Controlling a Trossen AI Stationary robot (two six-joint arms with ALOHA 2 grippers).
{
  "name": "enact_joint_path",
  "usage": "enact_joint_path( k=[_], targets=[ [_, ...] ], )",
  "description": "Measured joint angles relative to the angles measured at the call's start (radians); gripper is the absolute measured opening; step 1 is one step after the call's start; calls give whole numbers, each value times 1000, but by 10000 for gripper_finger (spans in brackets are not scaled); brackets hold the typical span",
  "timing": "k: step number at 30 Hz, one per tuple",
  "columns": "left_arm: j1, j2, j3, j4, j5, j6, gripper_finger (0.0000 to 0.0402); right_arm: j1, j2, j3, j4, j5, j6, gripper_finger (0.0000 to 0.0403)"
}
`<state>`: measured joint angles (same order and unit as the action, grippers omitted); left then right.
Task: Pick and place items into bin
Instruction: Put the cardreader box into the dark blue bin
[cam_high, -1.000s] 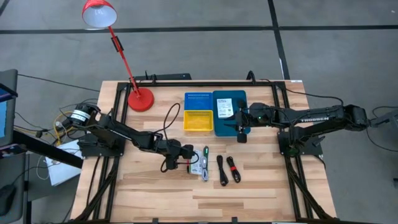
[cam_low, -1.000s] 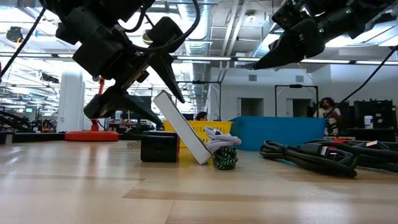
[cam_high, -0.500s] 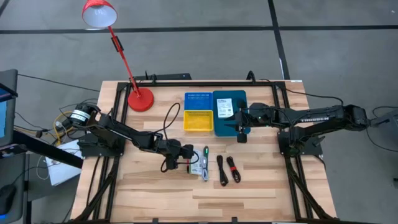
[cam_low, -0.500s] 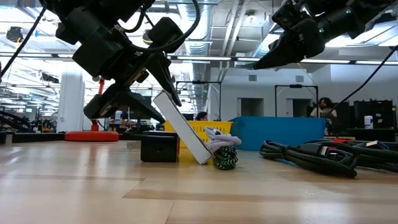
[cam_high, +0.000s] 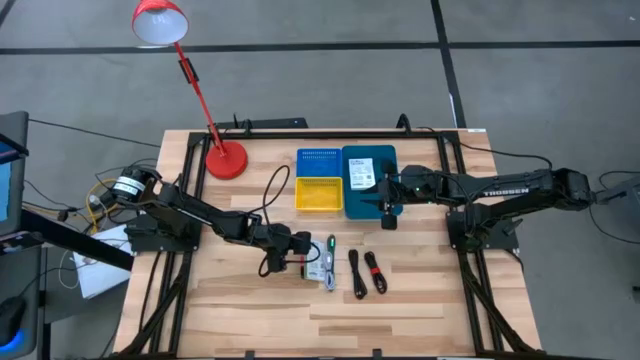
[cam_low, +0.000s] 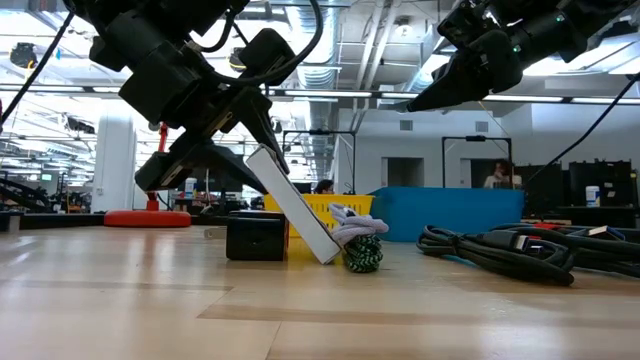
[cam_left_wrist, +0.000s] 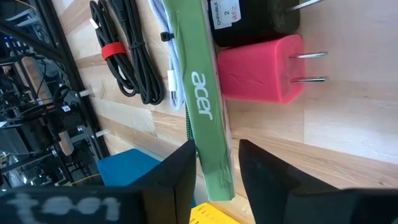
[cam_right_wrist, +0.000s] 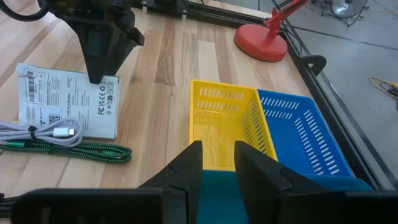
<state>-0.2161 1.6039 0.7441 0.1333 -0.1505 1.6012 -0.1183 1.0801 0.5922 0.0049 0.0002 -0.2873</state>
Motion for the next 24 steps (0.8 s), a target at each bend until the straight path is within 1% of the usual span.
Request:
enact_joint_path(
  k=[7, 11, 14, 17, 24],
  targets=[
    [0, 0, 0, 36, -36, -1, 77, 0, 0, 0, 0, 0, 0, 87],
    [0, 0, 0, 79, -46, -33, 51, 0, 0, 0, 0, 0, 0, 87],
    [0, 0, 0, 76, -47, -57, 35, 0, 0, 0, 0, 0, 0, 87],
    [0, 0, 0, 76, -47, -81, 28, 0, 0, 0, 0, 0, 0, 87],
    [-3, 0, 0, 78, -59, -85, 28, 0, 0, 0, 1, 0, 0, 87]
  ],
)
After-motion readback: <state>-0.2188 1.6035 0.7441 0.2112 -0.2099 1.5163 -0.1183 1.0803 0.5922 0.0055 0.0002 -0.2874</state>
